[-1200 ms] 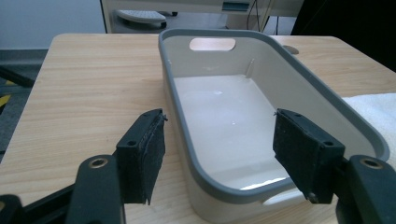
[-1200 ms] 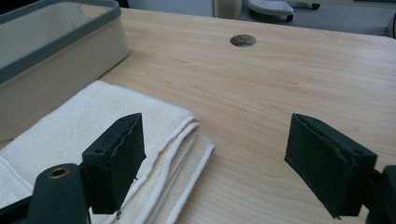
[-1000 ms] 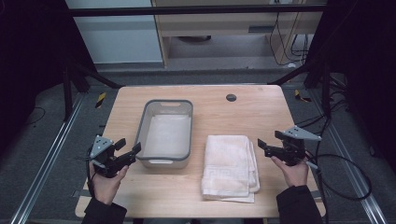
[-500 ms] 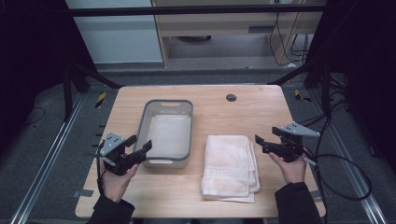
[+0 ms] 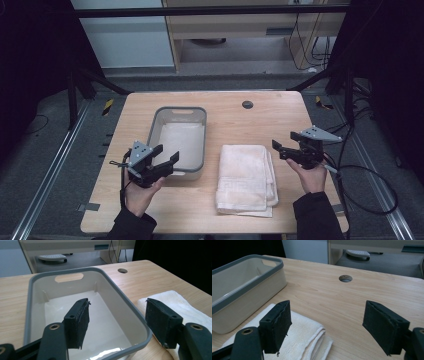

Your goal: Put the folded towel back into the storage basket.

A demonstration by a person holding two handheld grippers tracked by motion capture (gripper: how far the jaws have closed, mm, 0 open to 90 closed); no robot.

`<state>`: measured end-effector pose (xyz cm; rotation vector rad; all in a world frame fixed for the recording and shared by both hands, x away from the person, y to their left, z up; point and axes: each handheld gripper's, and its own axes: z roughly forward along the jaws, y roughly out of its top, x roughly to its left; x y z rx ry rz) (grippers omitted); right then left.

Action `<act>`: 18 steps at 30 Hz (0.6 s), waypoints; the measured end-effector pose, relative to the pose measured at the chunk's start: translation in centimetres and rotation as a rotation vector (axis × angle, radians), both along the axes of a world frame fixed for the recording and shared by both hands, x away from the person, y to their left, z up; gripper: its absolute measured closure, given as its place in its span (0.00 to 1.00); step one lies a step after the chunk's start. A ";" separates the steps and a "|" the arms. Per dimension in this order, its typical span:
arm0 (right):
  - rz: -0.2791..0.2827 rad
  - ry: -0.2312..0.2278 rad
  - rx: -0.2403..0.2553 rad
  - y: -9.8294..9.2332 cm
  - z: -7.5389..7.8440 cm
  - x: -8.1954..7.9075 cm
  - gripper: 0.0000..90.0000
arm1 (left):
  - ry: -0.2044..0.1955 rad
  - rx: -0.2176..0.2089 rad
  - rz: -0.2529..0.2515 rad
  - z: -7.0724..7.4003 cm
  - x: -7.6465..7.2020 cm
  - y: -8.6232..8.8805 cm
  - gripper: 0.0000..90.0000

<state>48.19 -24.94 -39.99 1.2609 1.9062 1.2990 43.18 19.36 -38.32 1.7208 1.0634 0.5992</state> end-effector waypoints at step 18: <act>0.026 0.052 -0.009 0.9 -1.1 0.6 0.25 | 0.032 0.036 -0.097 -1.4 -0.8 -4.1 0.39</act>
